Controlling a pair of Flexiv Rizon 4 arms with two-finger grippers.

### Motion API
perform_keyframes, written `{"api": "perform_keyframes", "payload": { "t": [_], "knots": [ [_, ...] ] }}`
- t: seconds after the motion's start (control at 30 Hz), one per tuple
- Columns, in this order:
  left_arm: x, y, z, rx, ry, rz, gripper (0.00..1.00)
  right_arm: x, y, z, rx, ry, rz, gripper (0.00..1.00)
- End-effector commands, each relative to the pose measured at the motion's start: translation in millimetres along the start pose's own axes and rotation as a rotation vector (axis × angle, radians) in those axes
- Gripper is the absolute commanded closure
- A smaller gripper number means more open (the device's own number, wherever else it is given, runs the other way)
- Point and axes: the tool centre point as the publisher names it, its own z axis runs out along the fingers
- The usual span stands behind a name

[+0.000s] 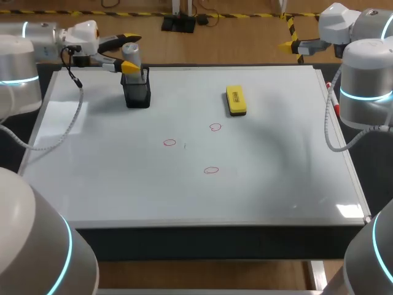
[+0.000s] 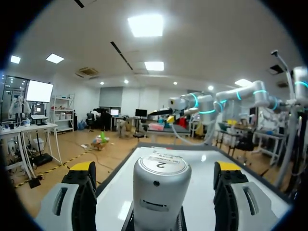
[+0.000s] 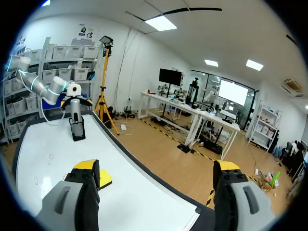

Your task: Pick up the inspection probe, press it on each red-marked spot on the whiteboard one by one, put down the probe, pick up the eraser, and wipe off all the red marks.

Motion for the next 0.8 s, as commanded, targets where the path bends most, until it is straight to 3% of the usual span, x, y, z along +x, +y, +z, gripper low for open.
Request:
{"api": "perform_keyframes", "payload": {
  "t": [0.03, 0.47, 0.6, 0.67, 0.7, 0.8],
  "knots": [
    [-1.8, 8.6, 3, 0.012, 0.004, 0.001, 0.00, 0, 0, 0, 0.002, 0.001, 0.000, 0.00],
    [3.0, 10.6, 0, 0.022, -0.004, 0.009, 0.03, 0, 0, 0, 0.002, 0.001, 0.000, 0.00],
    [4.7, 11.0, -3, 0.023, -0.006, 0.012, 0.18, 0, 0, 0, 0.002, 0.001, 0.000, 0.00],
    [5.6, 11.1, -4, 0.024, -0.006, 0.014, 0.32, 0, 0, 0, 0.002, 0.001, 0.000, 0.00],
    [6.0, 11.2, -5, 0.024, -0.005, 0.014, 0.46, 0, 0, 0, 0.002, 0.001, 0.000, 0.00],
    [7.1, 11.8, -7, 0.026, -0.001, 0.018, 0.67, 0, 0, 0, 0.002, 0.001, 0.000, 0.00]
  ]
}}
